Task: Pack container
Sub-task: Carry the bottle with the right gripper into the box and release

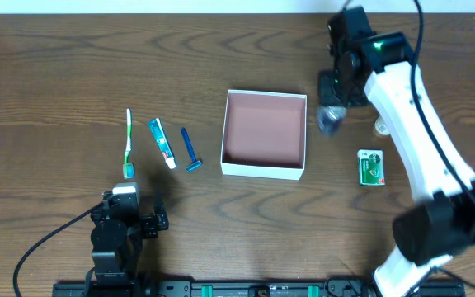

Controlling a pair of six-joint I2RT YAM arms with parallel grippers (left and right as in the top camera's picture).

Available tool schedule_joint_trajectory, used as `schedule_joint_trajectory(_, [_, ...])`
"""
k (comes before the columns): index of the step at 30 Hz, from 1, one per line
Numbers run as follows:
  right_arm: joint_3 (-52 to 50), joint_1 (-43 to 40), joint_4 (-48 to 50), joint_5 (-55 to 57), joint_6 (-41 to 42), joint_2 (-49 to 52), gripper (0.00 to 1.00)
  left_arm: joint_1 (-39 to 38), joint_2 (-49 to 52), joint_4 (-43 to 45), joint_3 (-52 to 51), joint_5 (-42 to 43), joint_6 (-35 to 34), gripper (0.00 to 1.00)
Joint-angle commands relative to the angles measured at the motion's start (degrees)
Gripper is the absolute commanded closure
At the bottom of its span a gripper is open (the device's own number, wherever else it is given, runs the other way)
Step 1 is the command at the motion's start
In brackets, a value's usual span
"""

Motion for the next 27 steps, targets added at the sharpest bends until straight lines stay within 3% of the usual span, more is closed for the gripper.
schedule_joint_trajectory(1, [4.5, 5.0, 0.1, 0.3, 4.4, -7.2, 0.9, 0.3, -0.1, -0.1, -0.8, 0.0, -0.1, 0.02])
schedule_joint_trajectory(7, [3.4, 12.7, 0.9, 0.3, 12.9, -6.0, 0.92, 0.3, -0.1, -0.1, -0.8, -0.1, -0.1, 0.02])
schedule_joint_trajectory(12, [2.7, 17.3, 4.4, 0.5, 14.3, 0.5, 0.92, 0.3, -0.1, -0.1, -0.8, -0.1, -0.1, 0.02])
schedule_joint_trajectory(18, [2.7, 18.4, 11.0, 0.5, 15.2, 9.9, 0.83, 0.3, -0.1, -0.1, -0.8, 0.0, -0.1, 0.02])
schedule_joint_trajectory(24, [2.7, 18.0, 14.5, -1.2, 15.4, 16.6, 0.84, 0.3, -0.1, -0.1, -0.8, -0.1, -0.1, 0.02])
schedule_joint_trajectory(25, [2.7, 18.0, 14.8, -1.3, 15.4, 17.0, 0.81, 0.3, -0.1, -0.1, -0.8, -0.1, -0.1, 0.02])
schedule_joint_trajectory(27, [2.7, 18.0, 15.0, -1.3, 14.6, 17.3, 0.55, 0.3, -0.1, -0.1, -0.8, 0.0, -0.1, 0.02])
